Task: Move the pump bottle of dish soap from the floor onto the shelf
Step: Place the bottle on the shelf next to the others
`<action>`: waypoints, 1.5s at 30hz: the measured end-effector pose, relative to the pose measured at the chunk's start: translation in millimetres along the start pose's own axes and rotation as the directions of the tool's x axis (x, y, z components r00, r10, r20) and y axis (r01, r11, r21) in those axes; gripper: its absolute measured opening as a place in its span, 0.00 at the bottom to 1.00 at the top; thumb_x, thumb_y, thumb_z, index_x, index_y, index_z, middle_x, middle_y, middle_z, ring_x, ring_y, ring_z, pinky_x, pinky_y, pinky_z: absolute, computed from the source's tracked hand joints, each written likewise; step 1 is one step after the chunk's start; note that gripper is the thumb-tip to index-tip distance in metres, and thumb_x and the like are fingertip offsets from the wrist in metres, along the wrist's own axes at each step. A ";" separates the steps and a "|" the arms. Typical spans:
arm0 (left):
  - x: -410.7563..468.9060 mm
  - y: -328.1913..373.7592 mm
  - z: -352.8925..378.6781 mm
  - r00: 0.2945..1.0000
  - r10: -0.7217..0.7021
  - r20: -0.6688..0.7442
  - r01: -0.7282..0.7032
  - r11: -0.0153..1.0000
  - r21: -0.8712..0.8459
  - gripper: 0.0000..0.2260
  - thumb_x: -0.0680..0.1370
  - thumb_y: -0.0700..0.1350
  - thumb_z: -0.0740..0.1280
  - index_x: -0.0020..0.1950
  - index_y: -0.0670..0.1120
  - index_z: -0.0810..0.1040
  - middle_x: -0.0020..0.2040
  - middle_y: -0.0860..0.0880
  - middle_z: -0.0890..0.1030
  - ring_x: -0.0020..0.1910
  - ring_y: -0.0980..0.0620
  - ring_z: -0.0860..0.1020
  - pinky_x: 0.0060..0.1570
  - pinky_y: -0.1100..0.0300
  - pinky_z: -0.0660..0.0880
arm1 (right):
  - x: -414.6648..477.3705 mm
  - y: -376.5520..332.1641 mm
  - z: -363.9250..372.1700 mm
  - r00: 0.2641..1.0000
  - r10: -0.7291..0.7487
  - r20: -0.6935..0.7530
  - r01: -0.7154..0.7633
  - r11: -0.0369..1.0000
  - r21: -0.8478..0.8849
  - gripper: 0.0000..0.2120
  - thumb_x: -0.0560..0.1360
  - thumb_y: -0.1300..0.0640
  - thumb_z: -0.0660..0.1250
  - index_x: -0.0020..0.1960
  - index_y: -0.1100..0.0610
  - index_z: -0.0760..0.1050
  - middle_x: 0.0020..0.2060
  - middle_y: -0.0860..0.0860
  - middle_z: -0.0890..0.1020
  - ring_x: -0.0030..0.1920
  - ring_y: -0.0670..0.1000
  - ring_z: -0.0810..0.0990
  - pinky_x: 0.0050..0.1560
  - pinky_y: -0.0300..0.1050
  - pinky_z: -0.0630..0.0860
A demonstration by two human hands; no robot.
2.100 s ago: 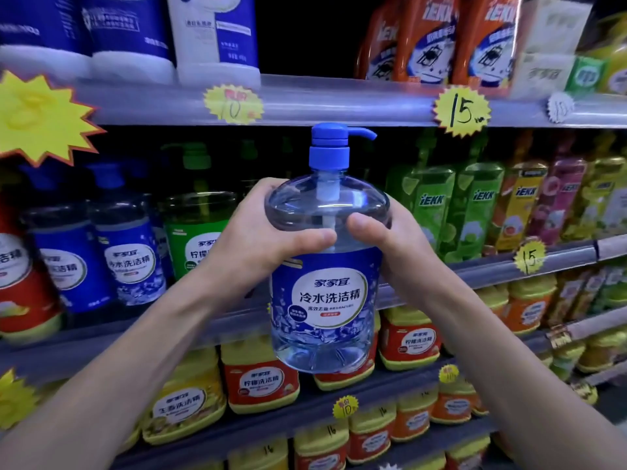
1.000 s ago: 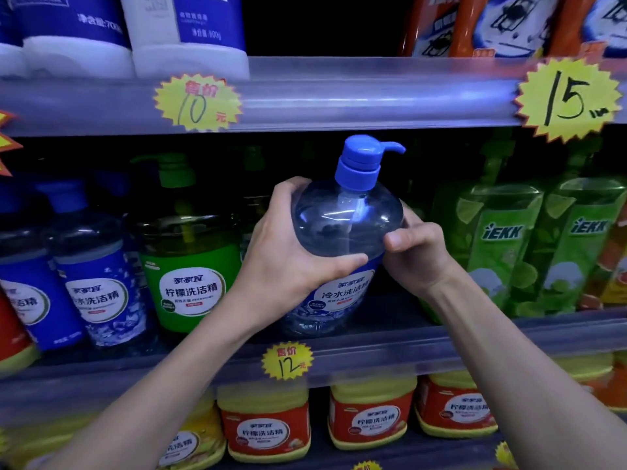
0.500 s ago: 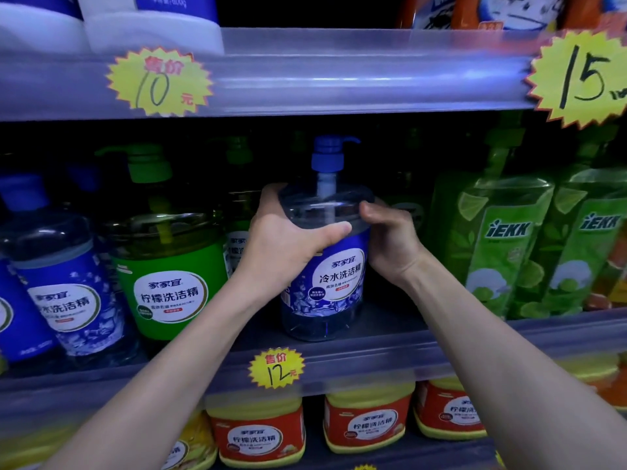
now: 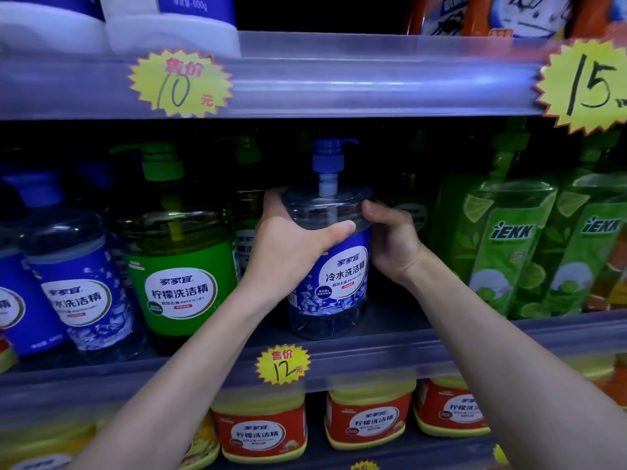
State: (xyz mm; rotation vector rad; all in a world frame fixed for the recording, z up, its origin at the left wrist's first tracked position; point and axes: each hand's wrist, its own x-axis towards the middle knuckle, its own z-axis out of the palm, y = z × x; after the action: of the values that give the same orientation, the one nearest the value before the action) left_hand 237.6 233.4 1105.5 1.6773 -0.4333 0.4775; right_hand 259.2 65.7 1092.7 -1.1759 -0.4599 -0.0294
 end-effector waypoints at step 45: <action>5.0 -27.1 -18.2 0.927 -0.059 0.370 0.227 0.874 -0.430 0.31 0.62 0.47 0.78 0.63 0.45 0.75 0.52 0.49 0.87 0.52 0.48 0.84 0.47 0.57 0.79 | -41.0 -0.9 32.3 0.938 -0.184 -0.293 0.079 0.939 -0.335 0.34 0.63 0.46 0.79 0.67 0.53 0.75 0.55 0.54 0.89 0.53 0.55 0.88 0.52 0.49 0.84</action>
State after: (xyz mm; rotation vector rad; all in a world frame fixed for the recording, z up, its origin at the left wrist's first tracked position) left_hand 255.1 255.5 1088.2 1.3030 -0.6203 -0.0489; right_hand 211.0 85.5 1088.5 -1.4255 -0.2486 -0.4226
